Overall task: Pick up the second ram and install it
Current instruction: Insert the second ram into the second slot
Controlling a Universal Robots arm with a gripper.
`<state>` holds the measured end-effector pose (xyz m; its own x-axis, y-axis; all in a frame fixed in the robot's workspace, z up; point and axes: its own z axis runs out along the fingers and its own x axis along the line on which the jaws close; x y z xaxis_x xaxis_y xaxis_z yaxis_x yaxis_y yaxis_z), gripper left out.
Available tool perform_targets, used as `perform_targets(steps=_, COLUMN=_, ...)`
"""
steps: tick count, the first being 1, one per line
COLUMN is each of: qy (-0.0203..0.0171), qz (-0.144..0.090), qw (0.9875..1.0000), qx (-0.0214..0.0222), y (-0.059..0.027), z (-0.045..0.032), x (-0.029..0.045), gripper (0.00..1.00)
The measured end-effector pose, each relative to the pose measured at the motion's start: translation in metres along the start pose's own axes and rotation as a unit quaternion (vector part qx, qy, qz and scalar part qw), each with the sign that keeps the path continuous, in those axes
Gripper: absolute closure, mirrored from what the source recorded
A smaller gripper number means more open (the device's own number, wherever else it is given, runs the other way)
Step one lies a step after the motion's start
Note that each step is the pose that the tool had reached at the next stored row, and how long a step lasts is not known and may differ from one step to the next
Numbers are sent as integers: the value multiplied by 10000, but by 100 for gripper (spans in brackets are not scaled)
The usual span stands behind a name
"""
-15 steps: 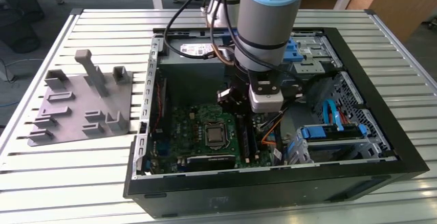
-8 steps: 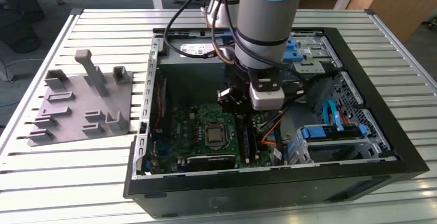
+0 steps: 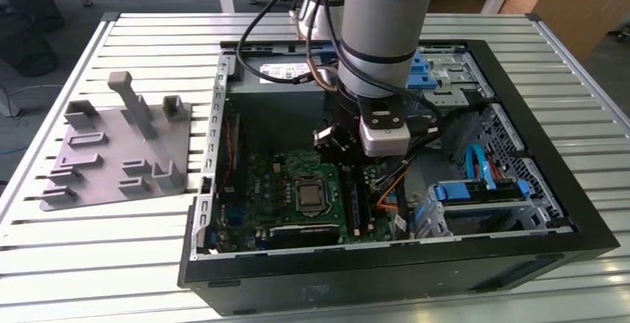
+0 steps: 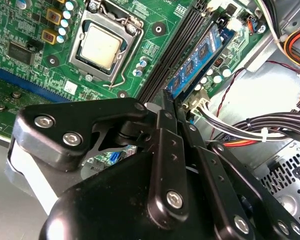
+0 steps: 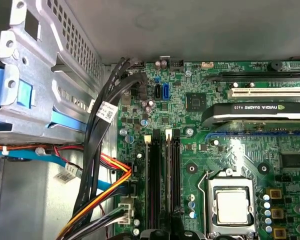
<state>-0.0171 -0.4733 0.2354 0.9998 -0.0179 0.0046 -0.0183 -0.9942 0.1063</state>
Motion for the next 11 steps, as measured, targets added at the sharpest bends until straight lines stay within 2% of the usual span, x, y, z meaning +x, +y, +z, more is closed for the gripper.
perform_targets(steps=11, qy=-1, qz=0, qw=10000, qx=0, y=-16, z=34, x=0, gripper=87)
